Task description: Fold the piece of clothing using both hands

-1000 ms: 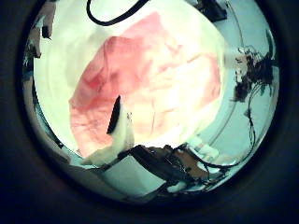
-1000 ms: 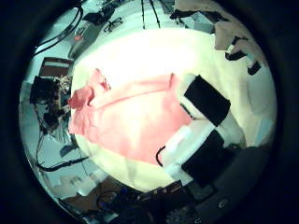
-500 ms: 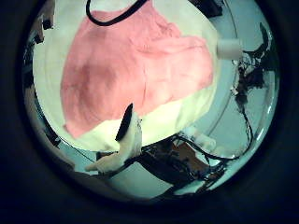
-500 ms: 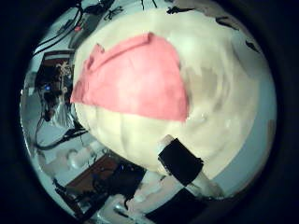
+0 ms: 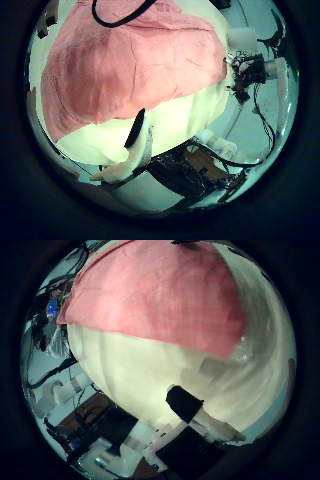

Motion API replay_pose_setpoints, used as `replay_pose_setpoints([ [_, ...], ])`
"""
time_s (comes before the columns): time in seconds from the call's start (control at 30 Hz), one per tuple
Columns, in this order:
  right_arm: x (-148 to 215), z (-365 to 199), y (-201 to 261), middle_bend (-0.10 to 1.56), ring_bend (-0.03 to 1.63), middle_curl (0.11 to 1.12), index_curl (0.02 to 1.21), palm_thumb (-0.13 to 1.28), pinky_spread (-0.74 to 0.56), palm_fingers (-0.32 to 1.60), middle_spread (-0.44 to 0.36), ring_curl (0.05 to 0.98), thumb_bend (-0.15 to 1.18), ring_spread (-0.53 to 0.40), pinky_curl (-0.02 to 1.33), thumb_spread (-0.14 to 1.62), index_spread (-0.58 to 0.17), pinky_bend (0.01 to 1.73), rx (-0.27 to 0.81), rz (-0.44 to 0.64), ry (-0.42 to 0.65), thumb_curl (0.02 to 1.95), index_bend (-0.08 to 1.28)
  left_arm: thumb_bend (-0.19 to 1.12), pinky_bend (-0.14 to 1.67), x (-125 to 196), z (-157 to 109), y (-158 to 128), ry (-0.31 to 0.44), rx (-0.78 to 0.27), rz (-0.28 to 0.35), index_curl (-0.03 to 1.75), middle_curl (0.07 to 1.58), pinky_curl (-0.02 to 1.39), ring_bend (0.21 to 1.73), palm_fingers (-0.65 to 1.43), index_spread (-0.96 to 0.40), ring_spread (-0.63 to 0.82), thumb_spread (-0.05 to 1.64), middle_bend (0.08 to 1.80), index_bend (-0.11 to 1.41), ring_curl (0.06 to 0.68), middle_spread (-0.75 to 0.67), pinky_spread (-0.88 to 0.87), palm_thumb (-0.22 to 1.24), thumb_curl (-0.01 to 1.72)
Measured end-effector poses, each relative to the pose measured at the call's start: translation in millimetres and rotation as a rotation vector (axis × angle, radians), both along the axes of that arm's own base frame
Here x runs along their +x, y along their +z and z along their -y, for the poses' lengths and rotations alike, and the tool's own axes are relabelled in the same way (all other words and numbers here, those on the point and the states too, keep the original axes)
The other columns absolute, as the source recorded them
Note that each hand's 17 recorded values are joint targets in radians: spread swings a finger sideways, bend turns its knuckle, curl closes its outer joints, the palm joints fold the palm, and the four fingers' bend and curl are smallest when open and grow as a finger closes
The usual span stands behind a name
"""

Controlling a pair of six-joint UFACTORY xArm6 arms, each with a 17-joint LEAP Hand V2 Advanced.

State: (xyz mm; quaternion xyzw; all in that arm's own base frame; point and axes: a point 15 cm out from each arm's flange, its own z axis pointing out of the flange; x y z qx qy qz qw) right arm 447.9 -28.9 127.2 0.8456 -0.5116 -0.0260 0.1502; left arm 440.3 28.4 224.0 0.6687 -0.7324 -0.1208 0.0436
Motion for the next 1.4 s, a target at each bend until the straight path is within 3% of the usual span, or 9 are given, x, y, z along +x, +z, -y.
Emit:
replay_pose_setpoints([
  [0.27, -2, -15, -17, 0.35, 0.44, 0.36, 0.36, 0.63, 0.13, 0.40, -0.078, 0.225, -0.02, -0.043, 0.25, 0.91, -0.341, 0.29, -0.007, -0.031, 0.022, 0.34, 0.20, -0.02, 0.58, -11, -1, -3, -0.004, 0.005, -0.010, 0.32, 0.37, 0.36, 0.61, 0.09, 0.08, 0.25, 1.06, 0.22, 0.16, 0.273, 0.16, 0.10, 0.38, 0.30],
  [0.3, -1, -15, -16, 0.41, 0.52, 0.38, 0.36, 0.66, 0.04, 0.63, -0.102, 0.235, -0.02, -0.124, 0.24, 0.90, -0.354, 0.29, -0.009, -0.027, 0.024, 0.35, 0.21, -0.02, 0.57, -11, -1, -2, -0.004, 0.005, -0.010, 0.32, 0.37, 0.36, 0.61, 0.09, 0.08, 0.26, 1.06, 0.22, 0.16, 0.272, 0.17, 0.10, 0.38, 0.30],
  [0.33, -1, -14, -14, 0.44, 0.59, 0.39, 0.36, 0.68, -0.06, 0.85, -0.121, 0.245, -0.02, -0.175, 0.24, 0.90, -0.366, 0.36, -0.010, -0.023, 0.025, 0.35, 0.20, -0.02, 0.57, -11, -1, -2, -0.004, 0.005, -0.009, 0.32, 0.37, 0.36, 0.61, 0.09, 0.08, 0.26, 1.06, 0.22, 0.16, 0.272, 0.17, 0.10, 0.38, 0.30],
  [0.47, 4, -11, 1, 0.57, 0.75, 0.46, 0.42, 0.72, -0.40, 1.27, -0.200, 0.330, -0.02, -0.300, 0.31, 0.90, -0.399, 0.60, -0.011, 0.015, 0.018, 0.36, 0.25, -0.02, 0.56, -14, -2, -3, -0.009, 0.005, -0.013, 0.31, 0.37, 0.35, 0.61, 0.09, 0.08, 0.26, 1.06, 0.22, 0.16, 0.269, 0.17, 0.10, 0.39, 0.29],
  [0.6, 8, -6, 19, 0.81, 0.91, 0.56, 0.55, 0.80, -0.50, 1.48, -0.200, 0.416, 0.00, -0.300, 0.40, 0.91, -0.397, 0.78, -0.008, 0.057, 0.019, 0.37, 0.51, -0.02, 0.54, -16, -3, -3, -0.011, 0.006, -0.018, 0.31, 0.37, 0.35, 0.60, 0.10, 0.08, 0.26, 1.06, 0.21, 0.16, 0.262, 0.16, 0.10, 0.39, 0.29],
  [0.73, -2, -2, 32, 0.98, 1.05, 0.63, 0.65, 0.93, -0.46, 1.44, -0.173, 0.482, 0.03, -0.269, 0.48, 0.94, -0.358, 0.96, -0.007, 0.069, 0.016, 0.41, 0.73, -0.02, 0.53, -19, -5, -2, -0.014, 0.007, -0.018, 0.31, 0.37, 0.35, 0.60, 0.10, 0.08, 0.26, 1.06, 0.21, 0.16, 0.259, 0.16, 0.10, 0.39, 0.29],
  [0.97, -20, 1, 75, 1.17, 1.22, 0.70, 0.76, 1.07, -0.37, 1.28, -0.139, 0.565, 0.04, -0.233, 0.59, 0.94, -0.299, 1.15, -0.008, 0.124, 0.027, 0.48, 0.95, -0.02, 0.52, -25, -14, 2, -0.009, 0.006, -0.015, 0.30, 0.37, 0.34, 0.60, 0.12, 0.08, 0.25, 1.06, 0.20, 0.16, 0.250, 0.15, 0.09, 0.39, 0.29],
  [1.2, -48, 5, 135, 1.25, 1.31, 0.73, 0.80, 1.11, -0.32, 1.20, -0.124, 0.603, 0.01, -0.212, 0.64, 0.96, -0.262, 1.22, -0.055, 0.135, 0.047, 0.54, 1.04, -0.02, 0.51, -43, -35, -3, 0.011, 0.004, -0.038, 0.30, 0.37, 0.34, 0.59, 0.14, 0.08, 0.24, 1.07, 0.20, 0.16, 0.244, 0.13, 0.08, 0.41, 0.29],
  [1.4, -18, -22, 210, 1.27, 1.34, 0.74, 0.80, 1.11, -0.30, 1.18, -0.119, 0.617, -0.01, -0.210, 0.67, 0.96, -0.247, 1.25, -0.066, 0.299, 0.120, 0.58, 1.08, -0.02, 0.51, -61, -65, 2, 0.049, -0.008, -0.032, 0.30, 0.37, 0.34, 0.59, 0.14, 0.08, 0.24, 1.08, 0.20, 0.16, 0.240, 0.12, 0.08, 0.42, 0.29],
])
